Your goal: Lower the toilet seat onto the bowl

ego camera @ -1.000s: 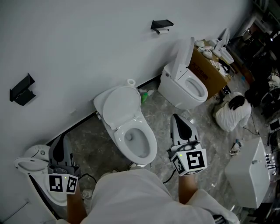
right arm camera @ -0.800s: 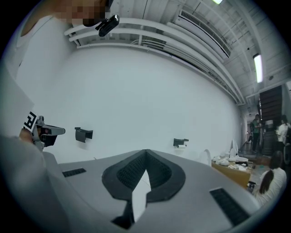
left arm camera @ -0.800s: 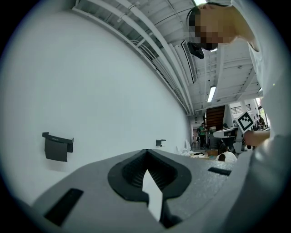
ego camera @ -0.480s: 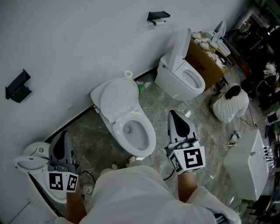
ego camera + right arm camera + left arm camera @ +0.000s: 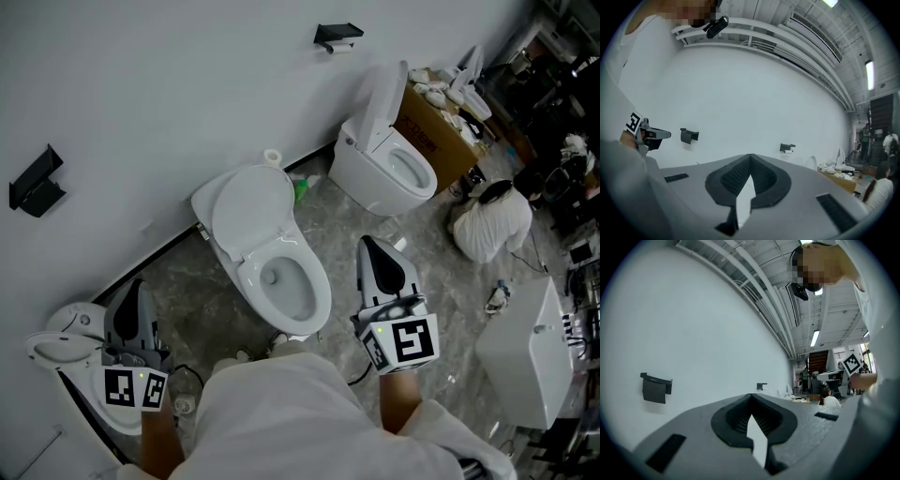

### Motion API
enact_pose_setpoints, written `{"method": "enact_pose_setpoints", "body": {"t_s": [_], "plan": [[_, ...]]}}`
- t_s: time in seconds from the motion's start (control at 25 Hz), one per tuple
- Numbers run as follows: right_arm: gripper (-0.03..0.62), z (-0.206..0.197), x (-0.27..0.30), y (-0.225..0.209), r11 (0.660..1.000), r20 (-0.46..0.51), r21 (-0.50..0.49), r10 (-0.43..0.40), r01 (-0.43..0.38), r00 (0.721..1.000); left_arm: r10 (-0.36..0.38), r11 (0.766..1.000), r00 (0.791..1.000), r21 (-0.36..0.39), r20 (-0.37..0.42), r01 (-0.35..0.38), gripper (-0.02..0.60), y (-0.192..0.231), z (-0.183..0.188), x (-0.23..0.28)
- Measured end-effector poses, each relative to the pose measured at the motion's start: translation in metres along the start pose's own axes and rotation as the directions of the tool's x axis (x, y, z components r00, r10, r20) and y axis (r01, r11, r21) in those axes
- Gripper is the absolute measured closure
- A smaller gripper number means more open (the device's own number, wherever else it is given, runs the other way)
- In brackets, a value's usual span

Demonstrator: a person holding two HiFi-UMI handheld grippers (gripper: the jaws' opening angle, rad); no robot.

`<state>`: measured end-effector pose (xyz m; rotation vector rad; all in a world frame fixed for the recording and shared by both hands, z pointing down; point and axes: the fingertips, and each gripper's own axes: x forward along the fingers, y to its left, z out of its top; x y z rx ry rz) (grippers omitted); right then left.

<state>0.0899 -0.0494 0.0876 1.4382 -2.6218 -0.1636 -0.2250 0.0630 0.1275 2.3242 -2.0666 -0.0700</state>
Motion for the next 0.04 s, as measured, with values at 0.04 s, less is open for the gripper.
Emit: {"method": "enact_pose_setpoints", "body": {"t_s": [0.04], "plan": [[0.595, -0.0002, -0.0001, -0.0004, 1.0, 0.0, 0.0, 0.001, -0.001, 1.0, 0.0, 1.0, 1.0, -0.001, 0.0, 0.0, 0.588, -0.0011, -0.0005, 0.0006]]}}
